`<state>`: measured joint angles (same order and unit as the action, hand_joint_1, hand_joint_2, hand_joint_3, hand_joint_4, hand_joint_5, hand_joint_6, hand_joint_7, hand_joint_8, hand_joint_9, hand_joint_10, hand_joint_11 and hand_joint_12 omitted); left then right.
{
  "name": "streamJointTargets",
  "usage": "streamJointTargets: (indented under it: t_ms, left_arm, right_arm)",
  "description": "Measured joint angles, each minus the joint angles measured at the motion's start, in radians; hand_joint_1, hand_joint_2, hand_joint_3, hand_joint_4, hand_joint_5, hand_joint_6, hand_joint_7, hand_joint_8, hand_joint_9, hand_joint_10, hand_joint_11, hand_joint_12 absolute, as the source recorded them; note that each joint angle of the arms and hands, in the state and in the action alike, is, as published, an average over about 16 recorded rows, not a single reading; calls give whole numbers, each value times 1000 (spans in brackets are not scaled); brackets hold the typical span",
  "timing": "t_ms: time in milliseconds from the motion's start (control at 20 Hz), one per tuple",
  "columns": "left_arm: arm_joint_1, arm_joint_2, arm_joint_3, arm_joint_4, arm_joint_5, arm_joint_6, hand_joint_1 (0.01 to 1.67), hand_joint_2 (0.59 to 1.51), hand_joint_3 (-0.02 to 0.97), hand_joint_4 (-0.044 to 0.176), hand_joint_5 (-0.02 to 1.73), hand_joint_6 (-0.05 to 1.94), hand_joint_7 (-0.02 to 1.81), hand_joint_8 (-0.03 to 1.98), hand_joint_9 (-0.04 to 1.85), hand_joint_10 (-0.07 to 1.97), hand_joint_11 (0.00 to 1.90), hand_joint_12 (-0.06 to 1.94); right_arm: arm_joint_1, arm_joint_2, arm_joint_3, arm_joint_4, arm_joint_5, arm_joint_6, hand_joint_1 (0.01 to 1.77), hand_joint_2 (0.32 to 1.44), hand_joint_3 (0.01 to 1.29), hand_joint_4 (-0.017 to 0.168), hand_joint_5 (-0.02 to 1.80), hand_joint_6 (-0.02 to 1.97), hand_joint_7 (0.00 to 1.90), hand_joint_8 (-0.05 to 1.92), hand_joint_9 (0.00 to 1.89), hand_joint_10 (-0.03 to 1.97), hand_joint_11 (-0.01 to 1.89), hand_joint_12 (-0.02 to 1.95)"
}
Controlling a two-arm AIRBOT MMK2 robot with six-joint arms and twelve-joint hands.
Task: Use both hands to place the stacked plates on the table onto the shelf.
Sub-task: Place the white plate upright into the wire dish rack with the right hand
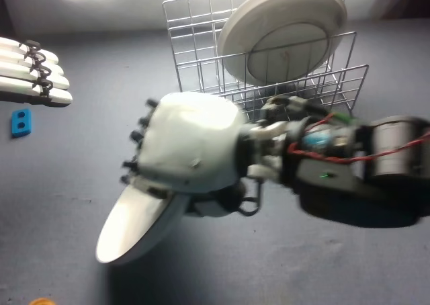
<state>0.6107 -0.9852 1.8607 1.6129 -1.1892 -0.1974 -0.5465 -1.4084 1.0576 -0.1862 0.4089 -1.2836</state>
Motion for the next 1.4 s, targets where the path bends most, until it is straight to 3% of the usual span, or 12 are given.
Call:
streamJointTargets:
  t_ms: [350, 600, 950, 1400]
  left_arm:
    - [-28, 12, 8, 2, -12, -8, 21, 1134, 16, -2, 20, 14, 20, -5, 16, 17, 15, -7]
    - [-28, 12, 13, 1, -15, -10, 21, 1134, 16, -2, 21, 14, 19, -5, 15, 17, 16, -8]
    - [-24, 12, 15, 2, -15, -10, 21, 1135, 15, -2, 21, 15, 19, -5, 18, 17, 16, -8]
    - [-17, 12, 14, 2, -15, -10, 21, 1134, 15, -2, 21, 15, 19, -5, 22, 16, 16, -7]
  right_arm:
    - [74, 233, -194, -54, -86, 92, 1159, 988, 13, 35, 1023, 739, 1132, 705, 1323, 193, 895, 1297]
    - [149, 361, -260, -216, -118, 331, 1160, 985, 13, 34, 1032, 739, 1140, 693, 1323, 197, 896, 1291]
    - [277, 466, -244, -621, -85, 950, 1163, 982, 13, 31, 1044, 739, 1142, 693, 1319, 197, 889, 1280]
    - [395, 491, -144, -1054, -44, 1644, 1167, 981, 13, 29, 1052, 739, 1139, 703, 1314, 204, 878, 1281]
